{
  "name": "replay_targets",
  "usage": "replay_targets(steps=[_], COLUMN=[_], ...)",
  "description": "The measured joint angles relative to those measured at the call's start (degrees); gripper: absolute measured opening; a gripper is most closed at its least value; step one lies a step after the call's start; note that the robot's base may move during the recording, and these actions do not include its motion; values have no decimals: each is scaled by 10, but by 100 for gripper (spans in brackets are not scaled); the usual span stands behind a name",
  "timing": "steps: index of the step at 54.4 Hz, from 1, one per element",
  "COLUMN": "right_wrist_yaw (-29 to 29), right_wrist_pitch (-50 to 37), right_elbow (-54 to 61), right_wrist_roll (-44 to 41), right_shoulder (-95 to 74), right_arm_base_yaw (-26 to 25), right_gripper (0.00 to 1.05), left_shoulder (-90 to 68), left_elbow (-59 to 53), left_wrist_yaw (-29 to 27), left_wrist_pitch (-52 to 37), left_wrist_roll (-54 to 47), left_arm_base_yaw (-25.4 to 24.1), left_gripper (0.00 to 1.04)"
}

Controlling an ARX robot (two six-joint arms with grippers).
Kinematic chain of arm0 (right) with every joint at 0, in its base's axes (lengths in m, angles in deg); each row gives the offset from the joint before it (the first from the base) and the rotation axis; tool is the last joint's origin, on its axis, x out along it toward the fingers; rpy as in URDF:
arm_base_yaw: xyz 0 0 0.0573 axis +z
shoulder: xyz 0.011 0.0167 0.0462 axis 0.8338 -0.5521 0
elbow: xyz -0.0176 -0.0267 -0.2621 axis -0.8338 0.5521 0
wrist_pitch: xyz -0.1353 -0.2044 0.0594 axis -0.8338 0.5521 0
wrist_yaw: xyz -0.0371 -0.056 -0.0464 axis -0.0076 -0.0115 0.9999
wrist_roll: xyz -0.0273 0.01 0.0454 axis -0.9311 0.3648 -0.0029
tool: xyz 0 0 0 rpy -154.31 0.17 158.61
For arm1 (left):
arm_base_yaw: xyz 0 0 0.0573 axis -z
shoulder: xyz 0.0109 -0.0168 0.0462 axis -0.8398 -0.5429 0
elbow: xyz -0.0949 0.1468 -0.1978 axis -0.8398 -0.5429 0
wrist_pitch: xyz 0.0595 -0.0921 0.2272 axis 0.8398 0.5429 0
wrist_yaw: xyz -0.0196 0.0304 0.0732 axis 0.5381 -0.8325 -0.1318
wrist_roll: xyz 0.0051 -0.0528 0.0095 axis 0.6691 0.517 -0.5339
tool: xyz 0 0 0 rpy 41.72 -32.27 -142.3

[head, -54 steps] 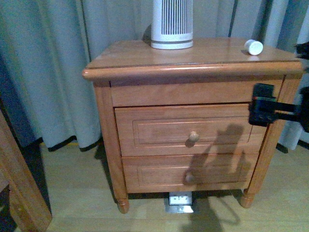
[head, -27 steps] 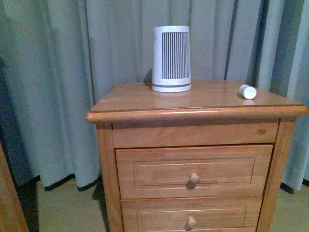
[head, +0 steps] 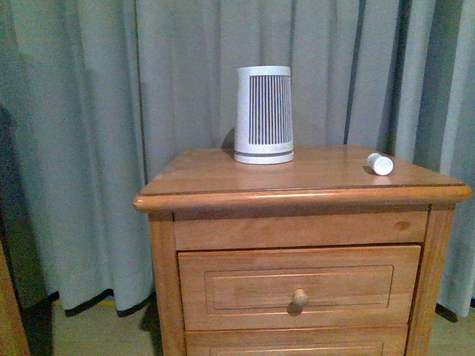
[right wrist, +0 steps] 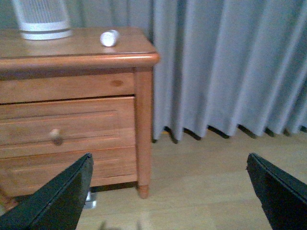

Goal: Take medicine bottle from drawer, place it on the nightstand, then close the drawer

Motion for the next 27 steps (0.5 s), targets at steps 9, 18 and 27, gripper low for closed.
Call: replay_targets(steps=[9,18,27], right_wrist_yaw=[-9,-10,-10], right_wrist_pitch=[-2,-3,-3], right_elbow=[21,22,22], right_wrist_roll=[0,0,-2], right_shoulder=[21,25,25], right_arm_base_yaw=[-3,-3,-3], right_gripper=[47,15,3], left_shoulder=[0,0,0], left_elbow=[0,0,0], left_wrist_yaw=[0,0,0], left_wrist_pitch=[0,0,0], left_wrist_roll=[0,0,0], left_arm_base_yaw=[0,0,0], left_gripper=[98,98,98])
